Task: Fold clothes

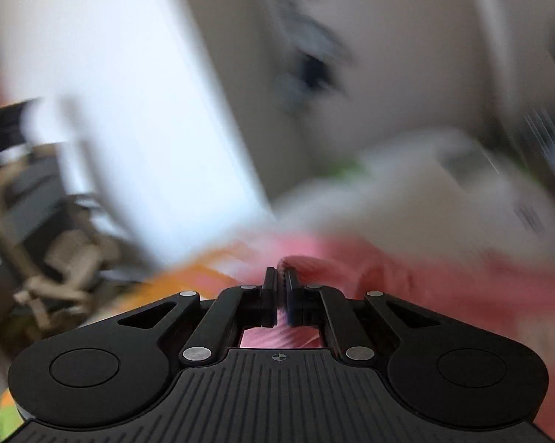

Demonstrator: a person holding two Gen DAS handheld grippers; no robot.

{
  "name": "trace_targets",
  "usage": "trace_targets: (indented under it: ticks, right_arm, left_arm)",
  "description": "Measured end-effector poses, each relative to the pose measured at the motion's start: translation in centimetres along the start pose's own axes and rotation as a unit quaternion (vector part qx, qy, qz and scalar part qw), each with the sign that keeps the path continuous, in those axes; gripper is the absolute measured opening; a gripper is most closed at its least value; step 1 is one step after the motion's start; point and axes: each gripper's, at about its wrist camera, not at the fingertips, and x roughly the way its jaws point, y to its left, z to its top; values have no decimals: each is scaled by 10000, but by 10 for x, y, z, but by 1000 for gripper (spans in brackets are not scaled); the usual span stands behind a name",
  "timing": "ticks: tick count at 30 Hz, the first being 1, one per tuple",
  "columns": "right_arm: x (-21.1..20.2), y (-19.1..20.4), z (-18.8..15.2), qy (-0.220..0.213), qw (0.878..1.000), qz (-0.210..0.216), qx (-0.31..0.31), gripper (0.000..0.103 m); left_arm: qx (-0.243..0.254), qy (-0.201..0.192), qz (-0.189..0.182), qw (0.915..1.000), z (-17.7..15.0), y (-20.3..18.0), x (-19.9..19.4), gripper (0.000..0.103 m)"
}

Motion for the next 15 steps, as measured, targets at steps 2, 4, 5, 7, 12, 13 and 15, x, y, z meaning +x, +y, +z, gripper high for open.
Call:
trace_targets:
  ticks: [2, 4, 5, 7, 12, 13, 15]
  right_arm:
    - [3, 3, -1, 0, 10000, 33, -3, 103]
    - [8, 7, -1, 8, 10000, 86, -15, 103]
    - [10, 10, -2, 12, 9999, 112, -20, 103]
    - [13, 14, -2, 35, 9999, 132, -35, 103]
    - [6, 22, 10, -39, 9996, 1, -278, 103]
    - [6, 27, 14, -78, 9992, 9, -397, 103]
    - [7, 40, 25, -133, 9978, 64, -650, 103]
  left_arm:
    - [-477, -376, 344, 9976, 18, 19, -2, 4]
    - [-942, -633, 447, 9925, 30, 28, 2, 4]
    - [-1071, -468, 163, 9930, 25, 22, 12, 5]
    - [-1285, -56, -473, 9906, 14, 5, 36, 20]
    - [-1303, 1053, -1811, 9691, -42, -26, 50, 52]
    - [-1350, 992, -1866, 9680, -47, -20, 41, 57]
    - [-1468, 734, -1639, 9727, -52, 0, 28, 73]
